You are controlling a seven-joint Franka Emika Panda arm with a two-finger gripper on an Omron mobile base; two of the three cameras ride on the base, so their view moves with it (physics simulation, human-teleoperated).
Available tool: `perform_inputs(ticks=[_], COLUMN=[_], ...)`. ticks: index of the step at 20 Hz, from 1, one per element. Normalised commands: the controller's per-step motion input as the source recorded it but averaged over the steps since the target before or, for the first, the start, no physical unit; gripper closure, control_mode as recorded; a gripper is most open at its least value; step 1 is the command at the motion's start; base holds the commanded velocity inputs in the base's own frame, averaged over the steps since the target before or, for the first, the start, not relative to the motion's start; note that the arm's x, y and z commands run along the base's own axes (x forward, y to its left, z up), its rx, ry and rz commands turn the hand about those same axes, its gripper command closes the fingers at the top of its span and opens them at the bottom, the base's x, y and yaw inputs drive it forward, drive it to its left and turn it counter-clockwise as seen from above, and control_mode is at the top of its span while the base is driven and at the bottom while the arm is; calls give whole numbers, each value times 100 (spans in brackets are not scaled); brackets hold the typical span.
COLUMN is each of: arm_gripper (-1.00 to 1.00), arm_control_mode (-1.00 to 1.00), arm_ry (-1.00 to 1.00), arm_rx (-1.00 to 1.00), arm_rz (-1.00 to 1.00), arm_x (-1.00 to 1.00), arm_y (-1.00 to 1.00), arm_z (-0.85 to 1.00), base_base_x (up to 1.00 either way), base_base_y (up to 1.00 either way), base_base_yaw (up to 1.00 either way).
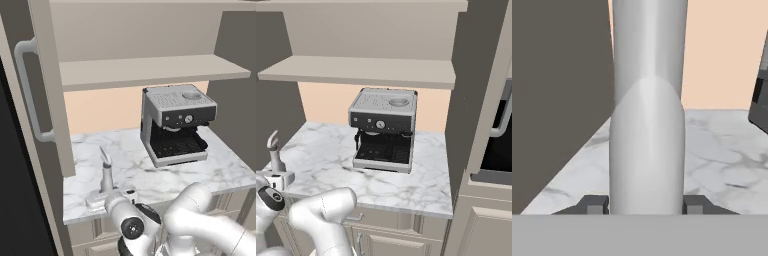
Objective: Move the cutting board and knife to the sink. Then move spray from the cabinet to the counter.
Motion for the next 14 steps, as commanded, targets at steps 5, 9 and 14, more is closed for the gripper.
perform_inputs(ticks=[5, 9, 14], arm_gripper=[100, 100, 100], arm_control_mode=[-100, -100, -100], arm_ry=[-10, -7, -6], arm_rx=[3, 2, 0], arm_rz=[-16, -13, -14], arm_x=[21, 21, 24], arm_y=[-4, -4, -2], arm_z=[-12, -10, -12], base_base_x=[0, 0, 0], base_base_y=[0, 0, 0], base_base_yaw=[0, 0, 0])
